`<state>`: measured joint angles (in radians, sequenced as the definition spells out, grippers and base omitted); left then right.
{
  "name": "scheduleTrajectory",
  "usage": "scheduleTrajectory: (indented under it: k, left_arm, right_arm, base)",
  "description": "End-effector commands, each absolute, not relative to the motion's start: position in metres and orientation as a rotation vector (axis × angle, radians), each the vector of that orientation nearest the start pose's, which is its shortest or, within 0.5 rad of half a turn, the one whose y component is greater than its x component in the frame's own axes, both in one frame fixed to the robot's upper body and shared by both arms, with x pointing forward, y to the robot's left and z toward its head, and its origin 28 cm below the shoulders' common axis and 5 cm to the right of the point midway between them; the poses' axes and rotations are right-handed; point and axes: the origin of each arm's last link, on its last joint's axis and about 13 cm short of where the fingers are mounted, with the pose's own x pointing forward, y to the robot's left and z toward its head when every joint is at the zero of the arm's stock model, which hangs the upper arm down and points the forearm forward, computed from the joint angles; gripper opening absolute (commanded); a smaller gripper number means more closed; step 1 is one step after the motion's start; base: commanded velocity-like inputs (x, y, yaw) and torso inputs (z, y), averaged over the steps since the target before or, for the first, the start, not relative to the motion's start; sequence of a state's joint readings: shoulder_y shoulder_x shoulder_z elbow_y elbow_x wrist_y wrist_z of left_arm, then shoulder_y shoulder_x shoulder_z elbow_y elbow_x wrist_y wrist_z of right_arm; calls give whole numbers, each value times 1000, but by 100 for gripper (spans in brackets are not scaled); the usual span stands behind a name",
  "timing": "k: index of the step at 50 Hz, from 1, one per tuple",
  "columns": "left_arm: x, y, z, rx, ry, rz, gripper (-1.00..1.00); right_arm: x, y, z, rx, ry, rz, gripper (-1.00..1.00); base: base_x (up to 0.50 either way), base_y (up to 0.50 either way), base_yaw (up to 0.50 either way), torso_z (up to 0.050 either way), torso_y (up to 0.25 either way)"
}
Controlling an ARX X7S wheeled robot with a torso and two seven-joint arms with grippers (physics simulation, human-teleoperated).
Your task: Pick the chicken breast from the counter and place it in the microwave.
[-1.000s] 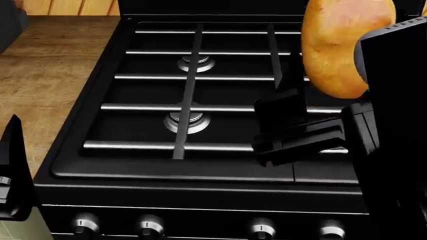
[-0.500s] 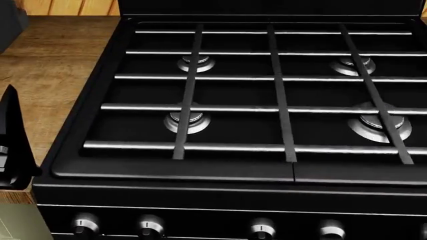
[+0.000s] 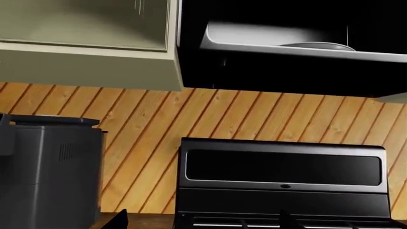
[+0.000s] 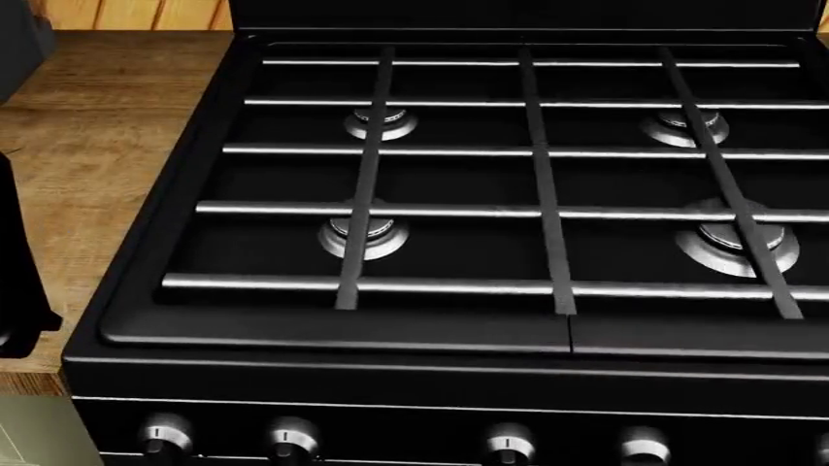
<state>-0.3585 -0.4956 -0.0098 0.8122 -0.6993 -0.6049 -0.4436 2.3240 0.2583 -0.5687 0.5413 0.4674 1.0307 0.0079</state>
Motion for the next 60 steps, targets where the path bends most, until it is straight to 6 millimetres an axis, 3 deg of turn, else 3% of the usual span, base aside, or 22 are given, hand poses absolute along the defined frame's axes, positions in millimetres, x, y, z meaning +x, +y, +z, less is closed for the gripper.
scheduleTrajectory:
  k: [1, 38, 60]
  left_arm:
    - [205, 240, 216, -59, -433, -44, 100]
    - [198, 238, 214, -67, -425, -39, 100]
    - [196, 238, 213, -74, -419, -34, 100]
  right_arm:
    - [256, -110, 605, -396, -531, -21, -100]
    - [264, -100, 604, -455, -533, -20, -100]
    - [270, -97, 601, -470, -521, -22, -100]
  base:
    - [0, 0, 0, 0, 0]
    - [99, 17, 0, 0, 1]
    - [499, 0, 0, 0, 1]
